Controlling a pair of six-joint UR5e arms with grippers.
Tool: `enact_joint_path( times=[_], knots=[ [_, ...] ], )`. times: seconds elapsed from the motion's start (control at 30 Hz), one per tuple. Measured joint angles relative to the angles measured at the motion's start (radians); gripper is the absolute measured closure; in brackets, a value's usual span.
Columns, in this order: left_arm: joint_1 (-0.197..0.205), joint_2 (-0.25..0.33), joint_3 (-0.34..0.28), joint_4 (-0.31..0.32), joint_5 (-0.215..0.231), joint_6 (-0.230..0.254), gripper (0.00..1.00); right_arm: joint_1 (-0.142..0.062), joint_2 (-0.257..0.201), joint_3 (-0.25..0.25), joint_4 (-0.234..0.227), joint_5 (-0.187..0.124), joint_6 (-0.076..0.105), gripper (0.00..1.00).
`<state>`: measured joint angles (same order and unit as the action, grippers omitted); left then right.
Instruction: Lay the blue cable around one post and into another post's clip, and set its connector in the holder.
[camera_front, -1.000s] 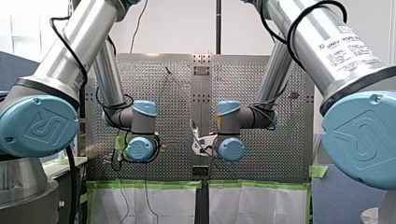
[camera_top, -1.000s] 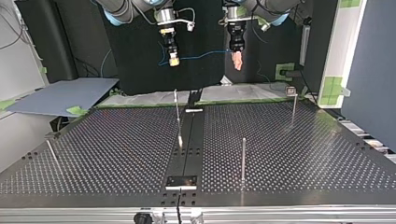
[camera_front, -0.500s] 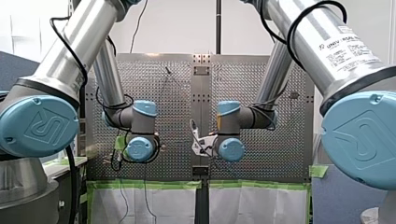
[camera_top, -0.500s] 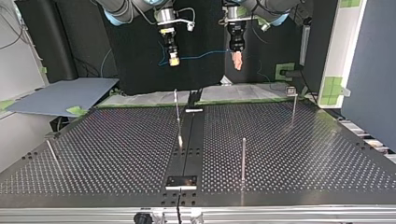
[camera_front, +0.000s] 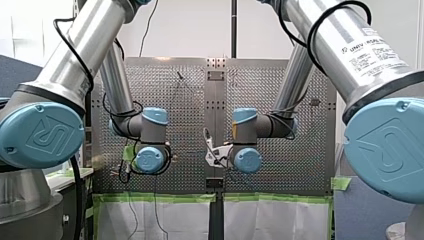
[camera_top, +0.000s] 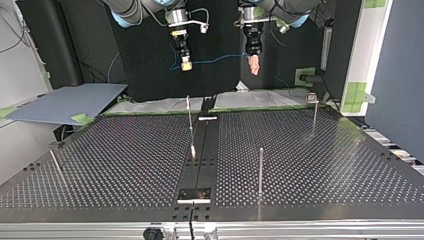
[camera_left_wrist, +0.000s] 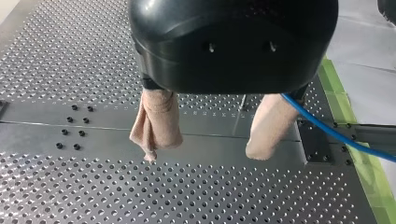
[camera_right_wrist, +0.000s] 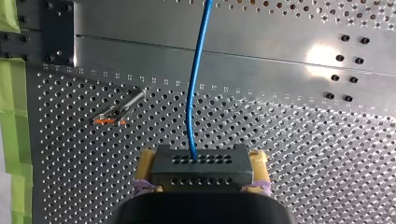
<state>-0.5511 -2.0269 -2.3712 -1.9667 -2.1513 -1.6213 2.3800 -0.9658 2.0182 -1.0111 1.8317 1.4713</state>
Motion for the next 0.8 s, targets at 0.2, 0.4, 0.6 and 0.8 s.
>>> enact_joint_path(
  times=[0.2,0.4,0.6,0.8],
  knots=[
    [0.0,0.0,0.0,0.0,0.0,0.0,0.0,0.0,0.0,0.0,0.0,0.0,0.0,1.0],
    [0.016,-0.015,-0.016,0.013,0.017,0.014,0.0,0.014,0.014,-0.014,0.014,0.014,0.014,1.0],
    [0.072,0.011,-0.069,-0.021,0.046,-0.008,0.0,0.032,0.0,-0.041,0.066,0.041,0.066,1.0],
    [0.1,0.061,-0.059,-0.072,0.047,-0.056,0.0,0.03,-0.051,-0.051,0.115,0.02,0.12,1.0]
  ],
)
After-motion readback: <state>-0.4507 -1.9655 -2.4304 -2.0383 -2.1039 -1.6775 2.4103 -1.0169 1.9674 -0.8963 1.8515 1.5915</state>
